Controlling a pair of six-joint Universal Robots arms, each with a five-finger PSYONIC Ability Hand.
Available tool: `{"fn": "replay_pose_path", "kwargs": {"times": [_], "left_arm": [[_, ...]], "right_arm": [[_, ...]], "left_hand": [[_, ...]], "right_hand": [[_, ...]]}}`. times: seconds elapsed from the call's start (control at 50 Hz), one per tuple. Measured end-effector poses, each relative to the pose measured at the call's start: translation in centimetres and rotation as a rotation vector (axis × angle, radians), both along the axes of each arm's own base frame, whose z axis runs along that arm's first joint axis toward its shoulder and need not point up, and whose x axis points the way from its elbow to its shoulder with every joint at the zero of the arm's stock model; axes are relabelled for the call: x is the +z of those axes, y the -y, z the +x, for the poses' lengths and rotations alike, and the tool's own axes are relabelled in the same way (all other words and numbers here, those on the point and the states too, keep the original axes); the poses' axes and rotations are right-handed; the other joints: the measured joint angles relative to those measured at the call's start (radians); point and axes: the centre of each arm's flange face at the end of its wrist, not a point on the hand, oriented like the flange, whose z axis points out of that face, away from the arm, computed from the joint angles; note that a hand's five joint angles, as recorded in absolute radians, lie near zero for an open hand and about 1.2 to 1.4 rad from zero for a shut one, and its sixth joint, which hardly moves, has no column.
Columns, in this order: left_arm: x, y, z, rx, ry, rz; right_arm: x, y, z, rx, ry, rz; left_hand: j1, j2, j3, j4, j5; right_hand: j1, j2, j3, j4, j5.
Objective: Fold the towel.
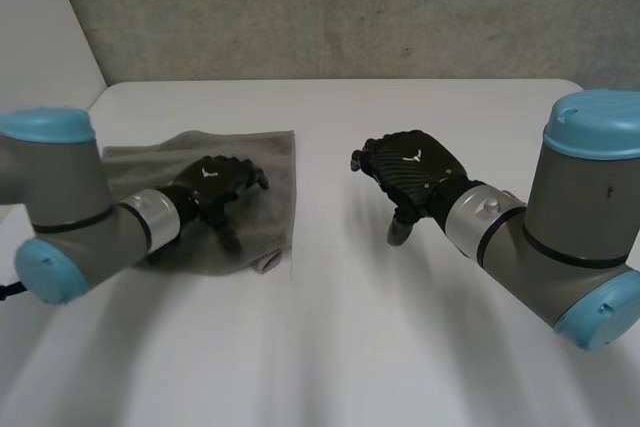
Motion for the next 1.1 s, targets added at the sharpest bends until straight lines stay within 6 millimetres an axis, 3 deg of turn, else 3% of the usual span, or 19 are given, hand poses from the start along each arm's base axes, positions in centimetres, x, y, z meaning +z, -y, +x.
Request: {"fn": "replay_pose_path", "kwargs": {"times": [0.16,0.26,0.3,0.36,0.6,0.72,0.84,0.9,1.0,1.1], "left_arm": [[-1.5,-0.6,-1.1,0.005,0.066,-0.007],[-1.6,-1.2,-1.8,-0.014,0.069,-0.006],[-1.5,-1.4,-2.1,-0.023,0.065,-0.010],[-1.1,-1.6,-2.7,-0.035,0.057,-0.025],[3.1,-3.1,-6.8,-0.045,-0.054,-0.116],[4.8,-6.2,-10.4,-0.059,-0.214,-0.037],[4.4,-10.0,-13.9,-0.126,-0.298,0.047],[4.6,-10.9,-15.1,-0.134,-0.324,0.043],[6.5,-10.1,-15.9,-0.070,-0.408,-0.045],[10.5,-7.2,-15.9,0.033,-0.546,-0.188]], "right_arm": [[-0.2,0.1,-0.2,-0.005,-0.003,0.004],[-0.4,0.2,-0.2,-0.008,-0.002,0.003],[-0.4,0.3,-0.2,-0.010,-0.002,0.001],[-0.5,0.5,-0.3,-0.012,-0.002,-0.001],[0.1,2.1,-1.4,-0.064,0.000,-0.027],[2.3,5.3,-4.1,-0.184,0.024,-0.086],[4.5,7.6,-6.9,-0.279,0.048,-0.142],[4.9,8.1,-7.6,-0.301,0.051,-0.153],[5.2,8.4,-8.2,-0.317,0.051,-0.155],[5.3,8.2,-8.1,-0.313,0.052,-0.157]], "left_hand": [[0.010,0.014,0.013,0.009,0.033],[0.417,0.443,0.439,0.434,0.463],[0.795,0.846,0.813,0.818,0.829],[1.011,1.052,1.049,1.069,1.062],[1.016,1.052,1.055,1.088,1.067],[1.016,1.052,1.059,1.088,1.067],[1.017,1.052,1.062,1.088,1.067],[1.017,1.052,1.062,1.088,1.067],[1.021,1.052,1.063,1.089,1.067],[1.021,1.052,1.063,1.089,1.067]], "right_hand": [[0.000,0.000,0.000,0.000,0.000],[0.000,0.000,0.000,0.000,0.000],[0.000,0.000,0.000,0.000,0.000],[0.000,0.000,0.000,0.000,0.000],[0.000,0.000,0.000,0.000,0.000],[0.000,0.000,0.000,0.000,-0.001],[0.000,0.000,0.000,0.000,-0.001],[0.000,0.000,0.000,0.000,-0.001],[0.000,0.000,-0.005,-0.008,-0.004],[-0.011,0.000,-0.010,-0.008,-0.008]]}}
